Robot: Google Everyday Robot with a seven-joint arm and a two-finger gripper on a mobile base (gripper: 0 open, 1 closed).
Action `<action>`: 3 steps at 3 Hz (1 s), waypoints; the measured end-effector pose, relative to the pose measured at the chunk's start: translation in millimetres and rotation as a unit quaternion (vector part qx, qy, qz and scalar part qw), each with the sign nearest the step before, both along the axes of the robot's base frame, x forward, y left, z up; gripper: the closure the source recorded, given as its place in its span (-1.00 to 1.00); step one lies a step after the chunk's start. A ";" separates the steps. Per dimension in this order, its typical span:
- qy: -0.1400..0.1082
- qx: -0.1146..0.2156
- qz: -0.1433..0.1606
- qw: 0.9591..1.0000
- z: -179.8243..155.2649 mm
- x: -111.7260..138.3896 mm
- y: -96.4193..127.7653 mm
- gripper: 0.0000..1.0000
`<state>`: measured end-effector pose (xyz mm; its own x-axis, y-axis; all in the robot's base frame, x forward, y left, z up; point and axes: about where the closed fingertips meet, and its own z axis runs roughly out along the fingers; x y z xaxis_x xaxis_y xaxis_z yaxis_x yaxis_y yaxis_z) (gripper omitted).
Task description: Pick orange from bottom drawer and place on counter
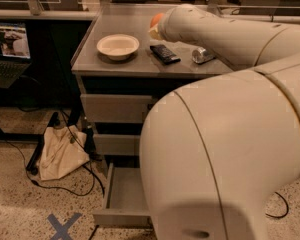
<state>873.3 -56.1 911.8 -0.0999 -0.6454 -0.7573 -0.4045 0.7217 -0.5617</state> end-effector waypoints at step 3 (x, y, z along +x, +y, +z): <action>0.023 -0.012 -0.008 1.000 -17.7 25.1 7.5 1.00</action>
Offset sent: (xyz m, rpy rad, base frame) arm 0.0238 0.0046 -0.0250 -0.0253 0.0658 -0.0232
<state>898.4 -48.6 894.1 -0.1453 -0.6609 -0.7363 -0.4188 0.7153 -0.5594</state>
